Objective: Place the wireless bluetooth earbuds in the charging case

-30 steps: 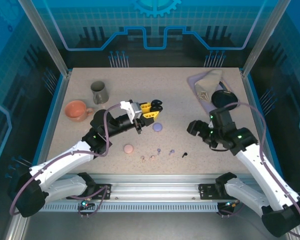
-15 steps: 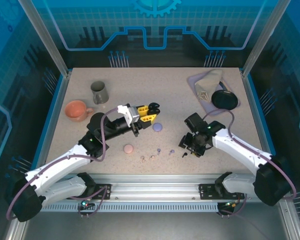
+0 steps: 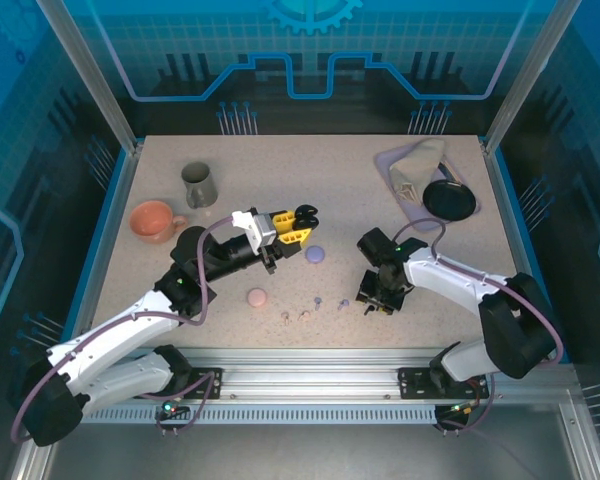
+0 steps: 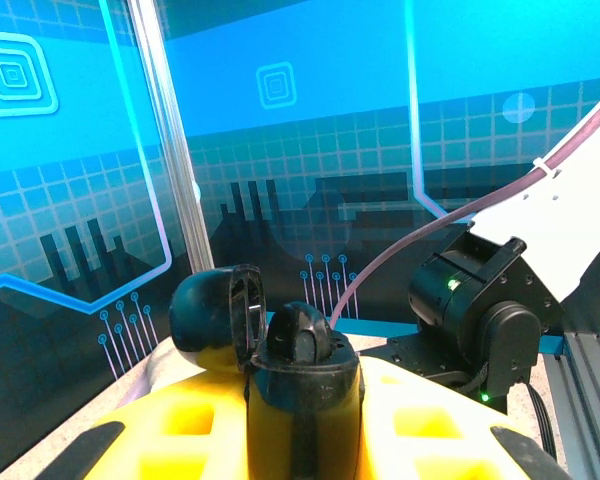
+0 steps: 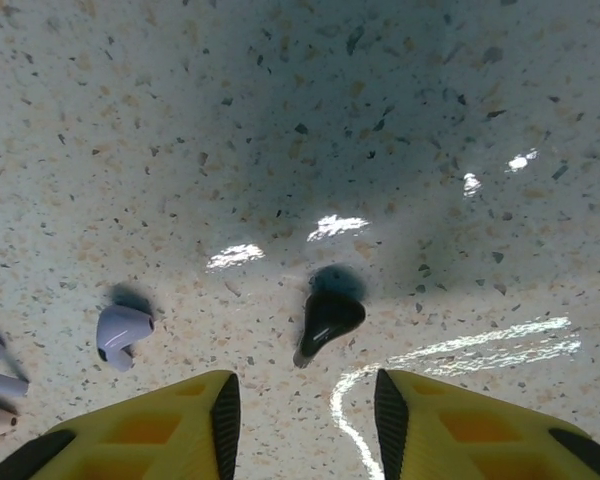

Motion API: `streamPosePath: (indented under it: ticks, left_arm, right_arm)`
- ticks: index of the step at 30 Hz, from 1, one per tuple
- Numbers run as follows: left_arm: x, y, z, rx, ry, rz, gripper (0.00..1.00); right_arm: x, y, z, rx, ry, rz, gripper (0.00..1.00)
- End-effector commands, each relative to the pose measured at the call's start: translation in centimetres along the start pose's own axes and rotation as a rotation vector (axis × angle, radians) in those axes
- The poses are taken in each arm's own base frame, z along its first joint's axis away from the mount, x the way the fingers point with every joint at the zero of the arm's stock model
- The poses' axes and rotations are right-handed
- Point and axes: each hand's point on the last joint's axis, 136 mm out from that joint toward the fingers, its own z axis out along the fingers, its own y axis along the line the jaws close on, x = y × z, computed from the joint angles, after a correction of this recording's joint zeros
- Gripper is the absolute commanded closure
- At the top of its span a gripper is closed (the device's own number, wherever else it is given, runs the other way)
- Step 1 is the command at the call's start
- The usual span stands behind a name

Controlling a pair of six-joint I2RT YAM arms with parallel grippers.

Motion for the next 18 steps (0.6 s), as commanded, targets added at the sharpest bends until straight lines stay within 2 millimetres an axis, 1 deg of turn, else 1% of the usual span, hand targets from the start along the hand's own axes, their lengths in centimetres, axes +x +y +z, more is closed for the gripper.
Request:
streamPosePath:
  ticks: [1,7,9,18]
  left_arm:
    - [0.1,-0.4,-0.2,0.007,-0.001,0.02,1.0]
    - [0.2,-0.4,-0.2,0.007,0.001,0.018,1.0]
    - [0.2,-0.4,-0.2,0.007,0.002,0.019,1.0]
    - [0.3,-0.3,-0.2,0.004,0.007,0.019,1.0]
  right_arm:
    - [0.0,0.0,0.5,0.02,0.004,-0.032,0.57]
    - [-0.1,-0.1,1.2,0.041,0.017,-0.051,0.58]
    - [-0.1,-0.1,1.3,0.046,0.019,-0.057,0.62]
    - [-0.4,-0.4,2.0,0.079,0.025,-0.061,0.62]
